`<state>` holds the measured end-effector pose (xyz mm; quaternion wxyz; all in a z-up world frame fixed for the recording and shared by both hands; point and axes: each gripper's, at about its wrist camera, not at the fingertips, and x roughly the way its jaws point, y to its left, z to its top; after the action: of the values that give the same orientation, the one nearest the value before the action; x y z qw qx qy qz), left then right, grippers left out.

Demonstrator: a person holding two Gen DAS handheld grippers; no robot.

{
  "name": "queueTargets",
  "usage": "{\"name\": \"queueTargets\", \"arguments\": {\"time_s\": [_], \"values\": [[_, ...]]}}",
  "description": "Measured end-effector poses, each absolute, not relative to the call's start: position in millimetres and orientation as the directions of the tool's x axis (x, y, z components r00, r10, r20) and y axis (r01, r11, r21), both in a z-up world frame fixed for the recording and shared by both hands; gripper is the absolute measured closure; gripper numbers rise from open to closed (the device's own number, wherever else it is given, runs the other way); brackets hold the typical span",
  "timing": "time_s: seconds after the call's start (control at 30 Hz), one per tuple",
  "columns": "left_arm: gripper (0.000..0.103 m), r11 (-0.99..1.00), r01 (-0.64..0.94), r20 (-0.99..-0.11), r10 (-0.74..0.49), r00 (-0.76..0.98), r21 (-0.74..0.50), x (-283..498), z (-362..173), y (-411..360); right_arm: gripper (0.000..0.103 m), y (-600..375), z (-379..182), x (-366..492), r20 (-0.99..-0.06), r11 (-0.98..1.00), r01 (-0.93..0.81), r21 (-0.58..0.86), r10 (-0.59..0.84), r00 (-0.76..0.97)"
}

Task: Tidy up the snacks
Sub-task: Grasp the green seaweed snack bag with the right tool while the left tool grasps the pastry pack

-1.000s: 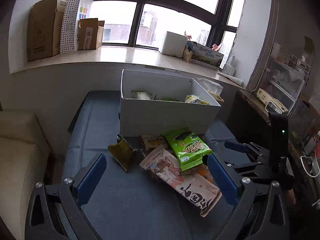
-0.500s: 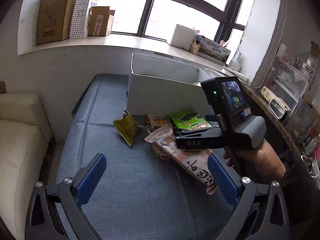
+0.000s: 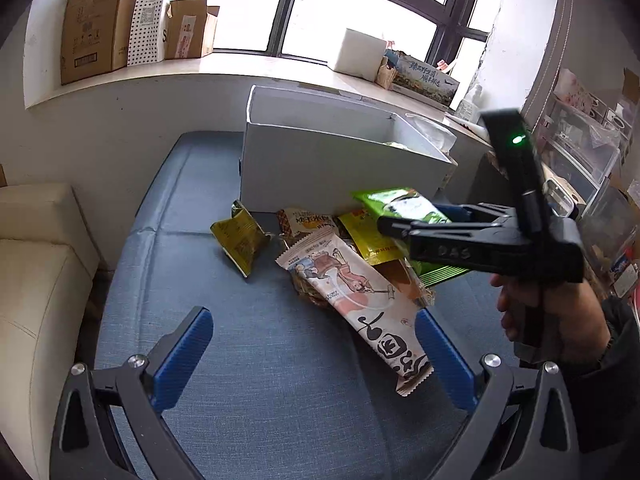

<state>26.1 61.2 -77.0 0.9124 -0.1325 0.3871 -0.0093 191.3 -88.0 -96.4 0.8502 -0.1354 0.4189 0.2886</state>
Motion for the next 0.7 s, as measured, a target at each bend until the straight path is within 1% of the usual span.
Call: {"name": "queueTargets", "arguments": {"time_s": [0.2,0.33,0.5,0.6,0.63,0.7], "values": [[0.000,0.951,-0.086,-0.747,-0.176,0.641,-0.299,53,-89,39,0.029,-136,-53,170,-0.705,0.809,-0.574,0.123,0.479,0.523],[0.000,0.946,-0.108,-0.780,-0.183,0.599,-0.304,77,-98,20,0.029,-171,-38,154,-0.661,0.827,-0.543,0.149,0.491,0.567],[0.000,0.940,-0.209,-0.839,-0.124,0.529,-0.271,110,-117,9,0.029,-208,-34,137,-0.630,0.847,-0.496,0.193,0.494,0.599],[0.000,0.952,-0.229,-0.869,-0.066,0.491,-0.202,126,-130,3,0.029,-223,-39,132,-0.626,0.849,-0.475,0.230,0.503,0.596],[0.002,0.955,-0.221,-0.873,-0.070,0.482,-0.198,128,-133,1,0.029,-228,-41,132,-0.628,0.852,-0.467,0.238,0.502,0.595],[0.027,0.956,-0.215,-0.874,-0.075,0.479,-0.200,128,-139,0,0.029,-234,-46,132,-0.637,0.856,-0.456,0.246,0.497,0.590]]}}
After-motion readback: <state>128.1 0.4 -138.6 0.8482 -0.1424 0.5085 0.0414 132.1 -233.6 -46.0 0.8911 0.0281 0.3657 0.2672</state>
